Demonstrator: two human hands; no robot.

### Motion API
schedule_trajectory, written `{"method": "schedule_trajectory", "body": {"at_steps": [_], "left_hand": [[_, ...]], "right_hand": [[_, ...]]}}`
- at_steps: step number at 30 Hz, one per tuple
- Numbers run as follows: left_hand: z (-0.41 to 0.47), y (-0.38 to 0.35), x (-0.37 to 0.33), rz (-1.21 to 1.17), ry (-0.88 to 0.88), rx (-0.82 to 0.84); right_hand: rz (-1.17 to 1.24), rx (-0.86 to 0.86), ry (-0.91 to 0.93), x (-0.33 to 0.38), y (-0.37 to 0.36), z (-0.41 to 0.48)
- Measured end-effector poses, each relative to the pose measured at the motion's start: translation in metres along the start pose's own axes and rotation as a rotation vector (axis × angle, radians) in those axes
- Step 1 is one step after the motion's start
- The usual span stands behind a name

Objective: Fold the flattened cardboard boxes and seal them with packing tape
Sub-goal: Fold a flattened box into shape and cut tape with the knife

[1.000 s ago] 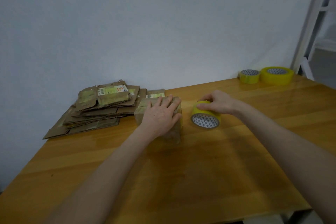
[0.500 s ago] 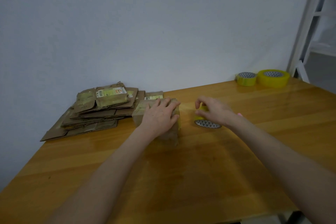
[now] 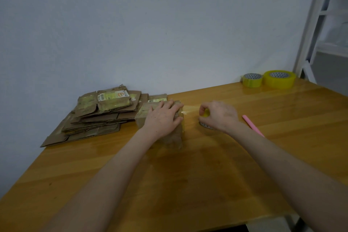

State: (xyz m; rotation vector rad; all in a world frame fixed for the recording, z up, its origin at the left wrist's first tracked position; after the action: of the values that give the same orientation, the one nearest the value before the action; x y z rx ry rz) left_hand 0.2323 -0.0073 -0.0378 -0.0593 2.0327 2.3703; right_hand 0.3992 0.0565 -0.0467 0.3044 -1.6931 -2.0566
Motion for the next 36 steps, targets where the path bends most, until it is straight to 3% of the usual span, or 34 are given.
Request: {"method": "schedule_trajectory", "body": {"at_steps": [9,16,28,34,36], "left_hand": [[0.001,0.001,0.000,-0.002,0.000,0.009],[0.003,0.000,0.003,-0.003,-0.011,0.017],[-0.001,0.001,0.004,0.012,0.007,0.030],[-0.001,0.052,-0.038,-0.184,-0.097,-0.265],[0.008,0.063,-0.072,-0.167,-0.186,-0.269]], "right_hand": [[-0.053,-0.077,-0.076,0.011,-0.009,0.000],[0.110,-0.006,-0.091,0.006,-0.008,-0.001],[0.225,-0.049,-0.114,0.003,-0.003,-0.006],[0.271,-0.044,-0.086,0.008,0.002,-0.005],[0.285,-0.085,-0.077,0.012,0.000,-0.007]]}}
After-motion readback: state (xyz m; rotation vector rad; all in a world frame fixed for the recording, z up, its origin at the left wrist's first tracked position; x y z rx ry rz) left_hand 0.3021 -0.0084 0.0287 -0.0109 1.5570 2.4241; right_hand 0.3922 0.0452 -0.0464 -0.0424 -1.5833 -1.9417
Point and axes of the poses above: each hand's wrist, its own z-axis towards the middle knuckle, its own y-axis out of the back of the hand, x = y × z, the point moved 3 cm from there along z, towards the middle knuckle, and after that the axes turned 7 degrees about -z, right-handed, at the moved point
